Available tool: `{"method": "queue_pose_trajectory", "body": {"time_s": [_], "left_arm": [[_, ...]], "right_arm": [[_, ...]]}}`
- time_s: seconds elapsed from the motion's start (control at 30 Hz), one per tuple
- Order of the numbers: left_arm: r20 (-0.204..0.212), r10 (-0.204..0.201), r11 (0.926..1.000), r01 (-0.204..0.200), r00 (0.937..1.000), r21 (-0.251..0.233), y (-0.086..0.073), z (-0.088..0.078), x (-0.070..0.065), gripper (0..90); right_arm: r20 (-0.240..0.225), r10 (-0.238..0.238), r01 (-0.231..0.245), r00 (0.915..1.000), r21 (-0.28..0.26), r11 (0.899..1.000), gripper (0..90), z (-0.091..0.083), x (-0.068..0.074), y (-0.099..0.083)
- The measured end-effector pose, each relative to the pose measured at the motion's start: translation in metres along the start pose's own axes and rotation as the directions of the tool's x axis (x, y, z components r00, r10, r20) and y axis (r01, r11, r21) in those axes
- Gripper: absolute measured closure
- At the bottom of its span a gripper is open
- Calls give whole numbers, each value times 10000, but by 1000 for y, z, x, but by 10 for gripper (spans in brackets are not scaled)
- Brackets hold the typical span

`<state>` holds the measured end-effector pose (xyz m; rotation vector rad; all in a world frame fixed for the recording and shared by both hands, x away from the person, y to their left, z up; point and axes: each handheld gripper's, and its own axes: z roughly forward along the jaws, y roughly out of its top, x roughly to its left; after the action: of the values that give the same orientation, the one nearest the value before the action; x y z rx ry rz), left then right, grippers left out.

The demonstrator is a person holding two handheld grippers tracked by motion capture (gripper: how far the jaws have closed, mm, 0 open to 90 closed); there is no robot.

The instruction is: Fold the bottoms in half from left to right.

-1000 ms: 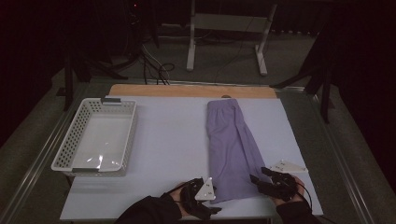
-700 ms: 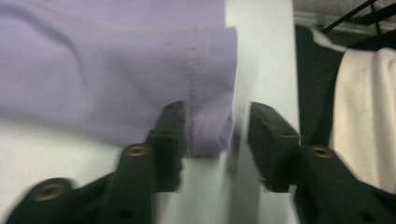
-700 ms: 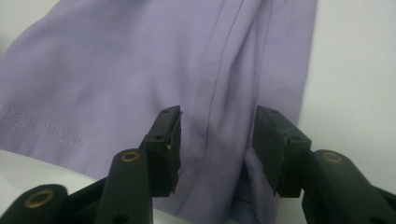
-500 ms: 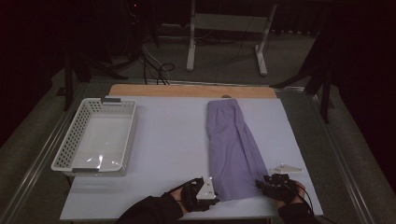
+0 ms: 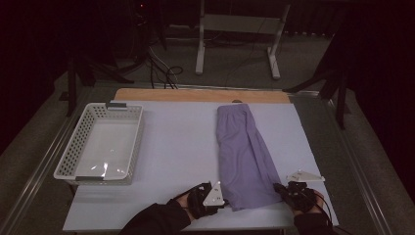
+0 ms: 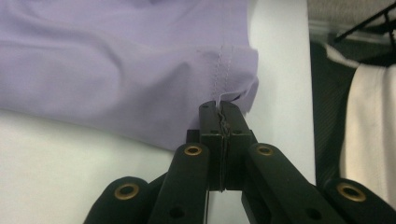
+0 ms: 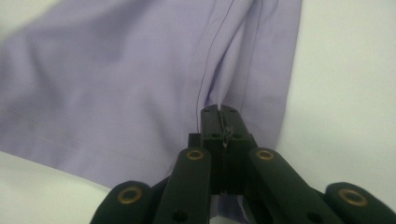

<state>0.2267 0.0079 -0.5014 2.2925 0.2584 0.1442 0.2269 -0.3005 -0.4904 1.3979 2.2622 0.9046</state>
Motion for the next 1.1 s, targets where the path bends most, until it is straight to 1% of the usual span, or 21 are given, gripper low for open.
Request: {"method": "queue_pose_trajectory", "body": {"time_s": [0.03,0.1,0.13,0.17,0.23,0.4,0.47,0.53,0.57,0.6,0.67,0.7,0.73,0.77,0.8,0.83,0.87,0.93,0.97,1.03,1.1], "left_arm": [[23,7,9999,-7,10000,-122,2,-5,1,900],[44,19,9998,-18,10000,-221,5,-10,1,900],[49,-14,9995,16,10000,-327,7,-13,1,900],[126,-55,9992,60,9999,-393,8,-16,2,900],[57,70,9988,-68,10000,-482,12,-21,1,900],[-61,186,9966,-190,9998,-805,21,-32,4,900],[-101,302,9953,-310,9995,-916,25,-35,3,900],[18,425,9941,-421,9991,-996,28,-35,1,900],[9,482,9940,-479,9988,-982,30,-34,-1,900],[53,566,9939,-558,9984,-954,31,-32,-2,900],[149,603,9943,-587,9981,-896,31,-25,-3,900],[186,586,9943,-567,9981,-902,32,-21,-4,900],[320,578,9950,-549,9978,-832,32,-17,-4,900],[337,627,9956,-601,9975,-722,32,-13,-4,900],[432,549,9965,-520,9976,-657,31,-9,-4,900],[546,569,9972,-541,9969,-520,30,-5,-4,900],[533,585,9976,-563,9969,-407,29,-1,-6,900],[677,668,9977,-658,9955,-171,25,6,-9,900],[674,731,9973,-729,9950,-62,23,9,-10,900],[778,815,9962,-836,9936,243,18,14,-12,899],[1003,712,9958,-765,9924,502,15,18,-14,893]], "right_arm": [[-148,6,-7,9999,-78,10000,900,-2,-1,1],[-158,94,-97,9998,-209,9997,900,-5,0,3],[-359,203,-213,9992,-299,9993,900,-7,-1,4],[-412,207,-222,9989,-365,9991,900,-8,-1,5],[-450,210,-232,9988,-505,9985,900,-12,-1,8],[-329,329,-362,9989,-1085,9934,900,-27,-5,15],[-141,385,-400,9992,-1323,9904,900,-35,-7,18],[-21,534,-531,9986,-1454,9879,900,-42,-13,18],[45,626,-613,9980,-1455,9875,900,-43,-15,17],[97,692,-672,9976,-1383,9881,900,-43,-18,16],[190,949,-914,9953,-1386,9861,900,-43,-22,12],[237,930,-894,9954,-1222,9885,900,-42,-23,11],[325,947,-901,9950,-1209,9886,900,-42,-25,8],[385,963,-916,9946,-1088,9898,900,-41,-27,6],[444,1017,-973,9938,-921,9910,900,-39,-29,4],[475,1134,-1090,9924,-868,9902,900,-37,-31,2],[545,1171,-1128,9916,-759,9907,900,-36,-33,0],[426,1405,-1381,9892,-538,9889,900,-32,-38,-5],[404,1480,-1462,9882,-430,9883,899,-30,-39,-8],[375,1476,-1471,9883,-153,9890,898,-25,-40,-13],[251,1624,-1628,9864,142,9866,888,-21,-42,-17]]}}
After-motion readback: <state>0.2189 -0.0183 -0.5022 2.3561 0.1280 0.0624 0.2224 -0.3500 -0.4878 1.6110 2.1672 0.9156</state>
